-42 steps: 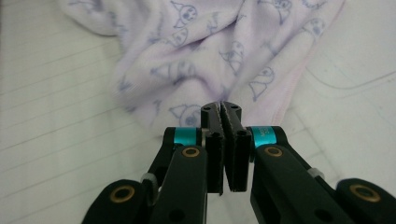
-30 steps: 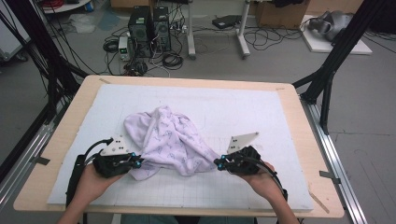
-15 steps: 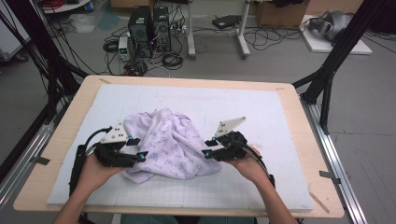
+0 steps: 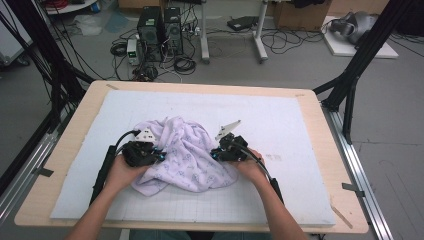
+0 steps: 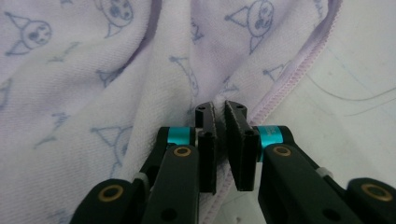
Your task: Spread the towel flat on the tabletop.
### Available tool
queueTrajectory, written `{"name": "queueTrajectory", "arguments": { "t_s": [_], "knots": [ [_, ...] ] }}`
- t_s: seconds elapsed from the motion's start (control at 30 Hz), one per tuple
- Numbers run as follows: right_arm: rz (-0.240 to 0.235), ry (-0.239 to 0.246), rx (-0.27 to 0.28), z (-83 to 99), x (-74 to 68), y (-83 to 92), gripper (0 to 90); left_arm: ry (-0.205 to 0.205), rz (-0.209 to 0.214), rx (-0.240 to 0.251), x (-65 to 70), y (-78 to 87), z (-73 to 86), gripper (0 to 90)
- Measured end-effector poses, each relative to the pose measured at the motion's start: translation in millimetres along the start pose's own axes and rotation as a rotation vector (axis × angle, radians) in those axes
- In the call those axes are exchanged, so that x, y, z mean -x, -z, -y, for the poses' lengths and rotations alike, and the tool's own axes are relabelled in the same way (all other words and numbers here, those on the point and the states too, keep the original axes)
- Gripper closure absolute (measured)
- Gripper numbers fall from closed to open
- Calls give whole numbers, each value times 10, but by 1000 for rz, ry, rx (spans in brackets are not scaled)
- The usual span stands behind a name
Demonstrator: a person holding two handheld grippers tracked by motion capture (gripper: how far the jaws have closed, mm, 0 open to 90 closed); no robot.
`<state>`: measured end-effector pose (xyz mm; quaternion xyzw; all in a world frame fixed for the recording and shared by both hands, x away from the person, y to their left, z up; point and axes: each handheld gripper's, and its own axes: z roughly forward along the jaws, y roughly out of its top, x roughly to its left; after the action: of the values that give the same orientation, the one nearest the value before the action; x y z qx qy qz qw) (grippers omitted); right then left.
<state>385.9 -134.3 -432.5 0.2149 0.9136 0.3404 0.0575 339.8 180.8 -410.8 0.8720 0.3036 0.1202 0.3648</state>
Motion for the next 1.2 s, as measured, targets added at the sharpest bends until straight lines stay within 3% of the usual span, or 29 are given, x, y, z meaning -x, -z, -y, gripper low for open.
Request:
{"name": "queueTrajectory", "arguments": {
  "t_s": [0.03, 0.13, 0.17, 0.2, 0.3, 0.43, 0.47, 0.63, 0.7, 0.83, 0.87, 0.93, 0.97, 1.03, 1.2],
  "knots": [
    [-22, -12, 6, 15, -12, 72, 852, -6, 5, 15, 33, 58, 5, 852],
    [-19, -3, 29, 37, -41, 182, 853, -14, 4, 35, 84, 142, 17, 853],
    [-19, -2, 55, 61, -96, 323, 854, -23, 5, 50, 116, 195, 27, 854],
    [-19, -2, 55, 61, -96, 323, 854, -23, 7, 59, 144, 233, 39, 854],
    [-7, 10, 86, 135, -210, 585, 853, -31, 19, 88, 240, 352, 81, 854],
    [-4, 17, 93, 189, -300, 723, 853, -43, 27, 93, 326, 421, 130, 855],
    [-4, 27, 88, 249, -382, 810, 853, -41, 31, 96, 356, 441, 149, 856],
    [-21, 26, 100, 368, -525, 896, 853, -65, 50, 91, 516, 517, 251, 856],
    [-43, 28, 92, 474, -654, 910, 852, -75, 54, 82, 578, 551, 288, 856],
    [-86, 30, 78, 549, -758, 888, 844, -85, 67, 73, 649, 625, 333, 848],
    [-96, 33, 75, 545, -772, 883, 833, -87, 68, 76, 657, 638, 330, 828],
    [-93, 50, 82, 516, -761, 885, 767, -82, 69, 82, 651, 661, 303, 685],
    [-93, 50, 82, 516, -761, 885, 767, -77, 67, 88, 642, 677, 272, 685],
    [-74, 44, 116, 403, -670, 918, 682, -76, 64, 111, 600, 702, 172, 566],
    [-33, 48, 146, 220, -492, 879, 635, -68, 45, 144, 461, 620, -110, 506]
  ]
}}
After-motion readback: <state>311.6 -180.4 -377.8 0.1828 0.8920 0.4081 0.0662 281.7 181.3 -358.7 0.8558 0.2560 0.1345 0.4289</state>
